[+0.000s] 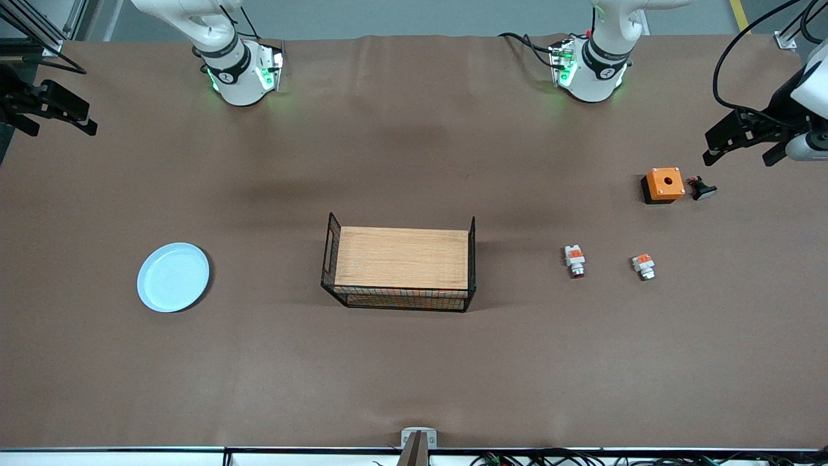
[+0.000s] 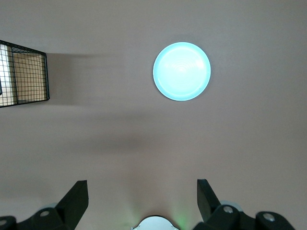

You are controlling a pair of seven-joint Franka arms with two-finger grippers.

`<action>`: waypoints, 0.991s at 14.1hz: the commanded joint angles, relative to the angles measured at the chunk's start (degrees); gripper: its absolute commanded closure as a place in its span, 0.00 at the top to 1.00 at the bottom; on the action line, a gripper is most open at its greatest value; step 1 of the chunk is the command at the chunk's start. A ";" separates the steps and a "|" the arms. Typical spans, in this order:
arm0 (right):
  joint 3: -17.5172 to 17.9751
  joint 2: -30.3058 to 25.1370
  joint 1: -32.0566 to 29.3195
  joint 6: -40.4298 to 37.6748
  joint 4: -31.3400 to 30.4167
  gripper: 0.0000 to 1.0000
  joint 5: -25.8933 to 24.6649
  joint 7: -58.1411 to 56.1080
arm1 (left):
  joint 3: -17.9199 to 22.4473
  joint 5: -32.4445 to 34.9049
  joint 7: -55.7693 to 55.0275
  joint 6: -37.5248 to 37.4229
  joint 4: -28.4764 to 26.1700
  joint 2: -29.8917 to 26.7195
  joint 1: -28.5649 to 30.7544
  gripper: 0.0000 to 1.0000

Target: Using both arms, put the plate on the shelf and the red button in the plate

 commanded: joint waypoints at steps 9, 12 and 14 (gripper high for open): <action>-0.70 -1.40 1.09 0.23 -1.75 1.00 -0.25 0.71 | 0.06 -0.95 -4.21 -4.93 1.34 6.24 -0.04 1.00; -0.61 -1.48 1.08 0.23 -1.66 1.00 -0.25 0.71 | -0.99 -1.21 -8.06 -1.78 1.26 12.82 -2.50 1.00; -0.61 -1.40 1.08 0.32 -1.75 1.00 -0.25 0.62 | -1.08 -0.95 -10.98 0.86 1.08 16.60 -4.17 1.00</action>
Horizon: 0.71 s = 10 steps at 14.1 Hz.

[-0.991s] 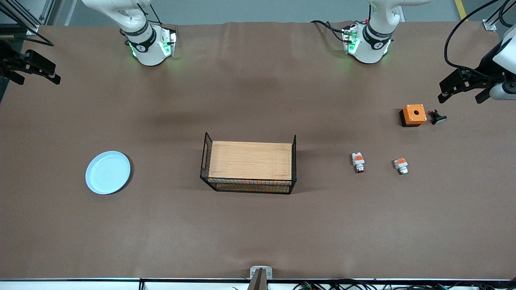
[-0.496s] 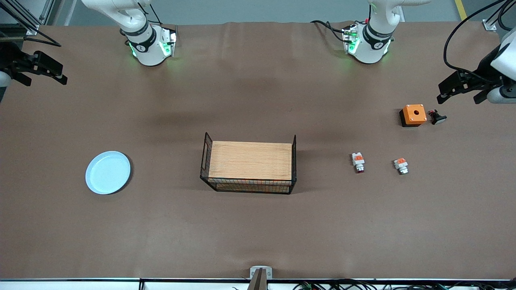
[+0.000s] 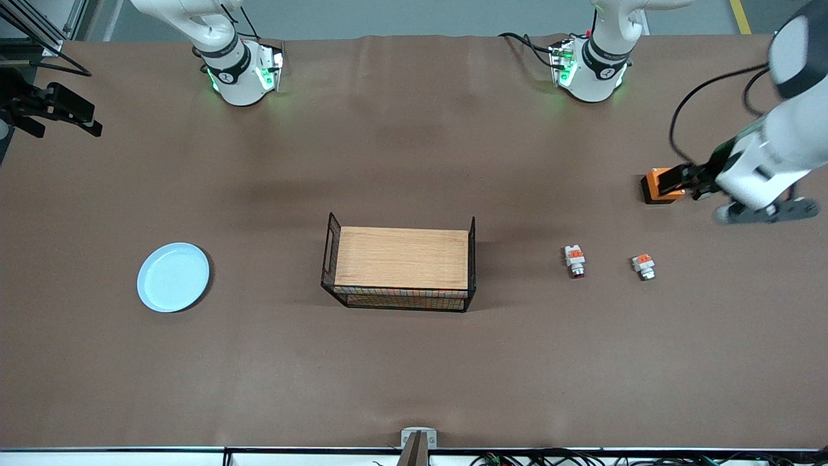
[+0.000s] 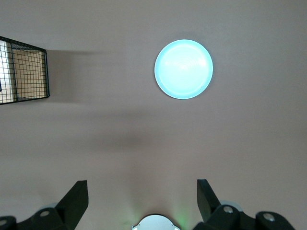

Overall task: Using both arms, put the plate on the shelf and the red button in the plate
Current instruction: 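Reach the left gripper down to the red button beside the basket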

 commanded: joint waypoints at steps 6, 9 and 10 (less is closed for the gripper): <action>0.16 -1.34 -0.49 1.21 -1.14 1.00 -0.19 -0.03 | -0.78 -0.73 -6.08 13.46 -1.58 12.05 -3.49 1.00; 0.16 -1.34 -0.40 1.56 -1.23 1.00 -0.10 -0.12 | -1.13 -0.73 -6.17 19.71 -6.15 12.32 -3.58 1.00; 0.16 -1.34 -0.40 1.65 -1.23 1.00 -0.19 -0.20 | -1.40 -0.73 -6.17 20.60 -6.77 12.41 -3.58 1.00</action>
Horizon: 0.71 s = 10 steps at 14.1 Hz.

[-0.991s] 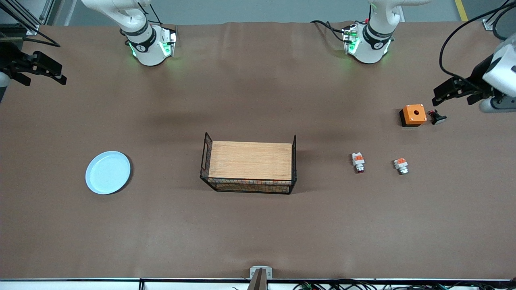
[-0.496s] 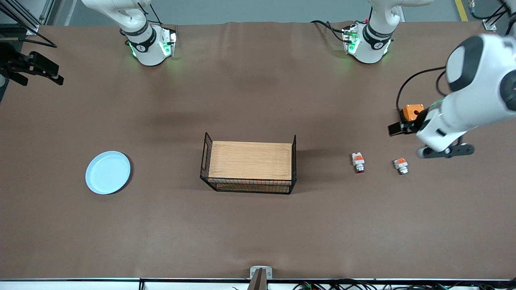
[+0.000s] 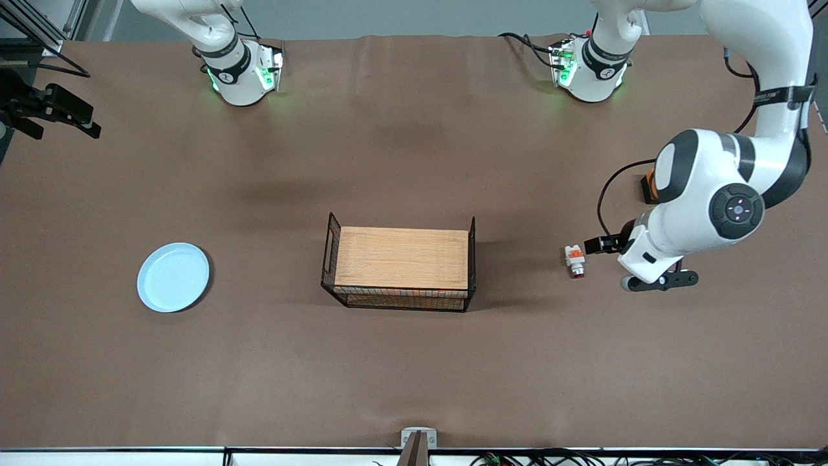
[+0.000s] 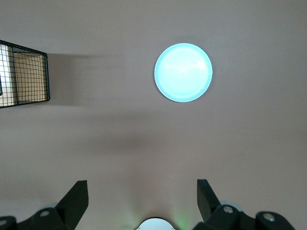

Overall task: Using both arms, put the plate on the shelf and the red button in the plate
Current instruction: 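Reach the left gripper down to the red button beside the basket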

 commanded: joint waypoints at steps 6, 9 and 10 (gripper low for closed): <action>0.14 -1.33 -0.48 2.34 -1.28 1.00 -0.10 -0.28 | -0.82 -0.64 -0.71 11.23 -8.62 0.43 -1.57 1.00; 0.14 -1.33 -0.66 2.78 -1.28 1.00 -0.10 -0.37 | -0.82 -0.38 -0.09 15.80 -12.13 0.70 -1.57 1.00; 0.14 -1.33 -0.75 2.95 -1.28 1.00 -0.10 -0.37 | -0.82 -0.38 -0.09 17.81 -13.45 0.87 -1.57 1.00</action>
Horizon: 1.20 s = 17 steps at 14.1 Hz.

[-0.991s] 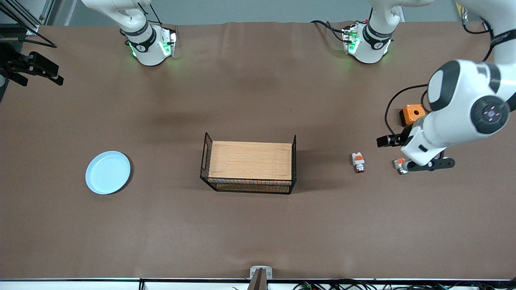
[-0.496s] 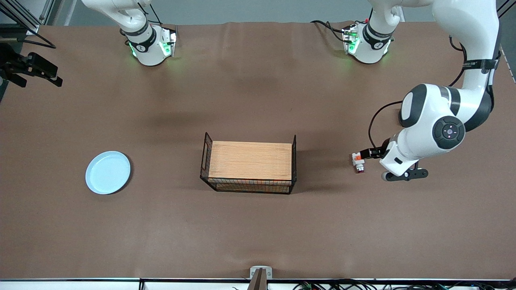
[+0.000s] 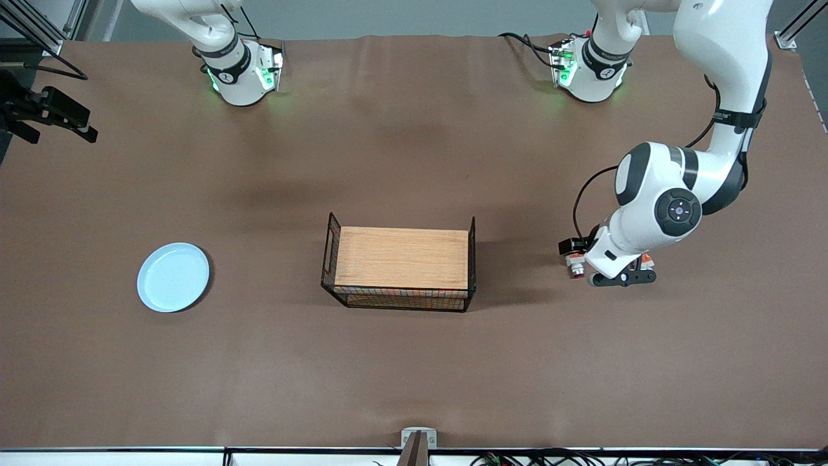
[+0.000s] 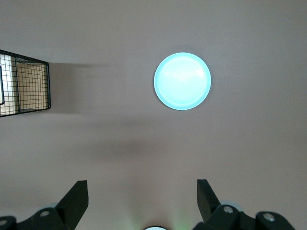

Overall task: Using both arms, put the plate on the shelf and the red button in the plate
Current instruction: 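Close the left gripper around the red button's grey base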

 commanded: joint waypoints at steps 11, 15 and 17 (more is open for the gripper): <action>0.74 -2.48 -1.76 2.98 -3.68 1.00 -3.00 0.52 | 0.20 1.46 0.43 14.42 -5.02 6.01 0.35 1.00; 0.73 -2.39 -1.67 2.63 -3.68 1.00 -3.00 0.52 | 0.20 3.13 0.43 14.95 -4.85 7.51 0.53 1.00; 0.73 -2.30 -1.67 2.37 -3.68 1.00 -2.91 0.52 | 0.20 4.11 0.43 14.95 -4.93 7.86 0.79 1.00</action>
